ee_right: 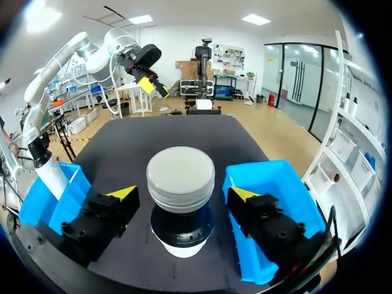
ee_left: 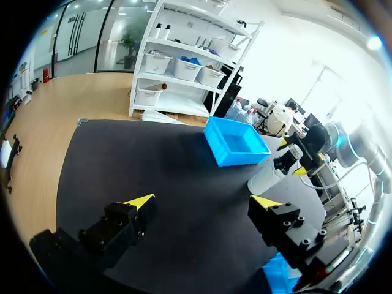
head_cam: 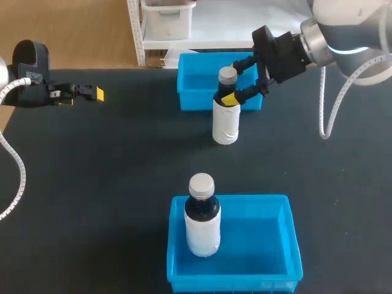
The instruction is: Pick up the bottle, and place it in the far bin if it is heavy, or in the near bin if it is light.
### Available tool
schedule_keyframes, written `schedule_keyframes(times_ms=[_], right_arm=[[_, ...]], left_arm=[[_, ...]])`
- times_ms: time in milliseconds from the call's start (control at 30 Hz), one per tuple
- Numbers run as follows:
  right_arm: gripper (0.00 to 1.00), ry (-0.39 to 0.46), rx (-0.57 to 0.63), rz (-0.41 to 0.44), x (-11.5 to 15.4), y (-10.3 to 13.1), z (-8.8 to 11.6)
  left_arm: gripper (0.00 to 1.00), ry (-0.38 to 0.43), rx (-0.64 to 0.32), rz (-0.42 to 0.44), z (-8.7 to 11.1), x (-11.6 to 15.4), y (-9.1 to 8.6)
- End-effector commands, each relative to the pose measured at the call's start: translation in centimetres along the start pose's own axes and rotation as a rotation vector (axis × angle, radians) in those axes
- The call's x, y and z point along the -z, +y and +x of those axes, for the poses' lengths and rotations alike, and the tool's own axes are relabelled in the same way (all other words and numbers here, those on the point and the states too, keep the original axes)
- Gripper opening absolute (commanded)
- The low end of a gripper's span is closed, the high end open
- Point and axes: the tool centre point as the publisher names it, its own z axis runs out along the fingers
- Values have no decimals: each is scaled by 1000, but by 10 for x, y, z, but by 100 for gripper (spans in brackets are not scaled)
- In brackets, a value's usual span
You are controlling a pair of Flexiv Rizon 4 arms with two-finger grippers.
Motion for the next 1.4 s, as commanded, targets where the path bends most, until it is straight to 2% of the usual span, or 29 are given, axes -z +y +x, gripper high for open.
schedule_keyframes(times_ms=[33, 100, 133, 300, 433, 500, 533, 600, 633, 1100, 1400], right_arm=[[79, -3, 2, -4, -2, -2, 0], [72, -4, 2, -4, -2, -2, 0], [59, -4, 3, -4, -2, -2, 0], [49, -5, 2, -4, -3, -2, 1], [46, -5, 1, -3, -3, -1, 1], [38, -6, 1, -2, -2, 0, 1], [32, -6, 1, -1, -1, 0, 1], [8, -7, 2, 2, 0, 0, 0], [0, -7, 3, 3, 1, 1, 0], [0, -1, 48, 22, 22, 8, -27], [0, -12, 51, 35, 49, 10, -61]], left_arm=[[100, 0, 0, 0, 0, 0, 0], [100, 0, 0, 0, 0, 0, 0], [100, 0, 0, 0, 0, 0, 0], [100, 0, 0, 0, 0, 0, 0], [100, 0, 0, 0, 0, 0, 0], [100, 0, 0, 0, 0, 0, 0], [100, 0, 0, 0, 0, 0, 0], [100, 0, 0, 0, 0, 0, 0], [100, 0, 0, 0, 0, 0, 0], [100, 0, 0, 0, 0, 0, 0], [100, 0, 0, 0, 0, 0, 0]])
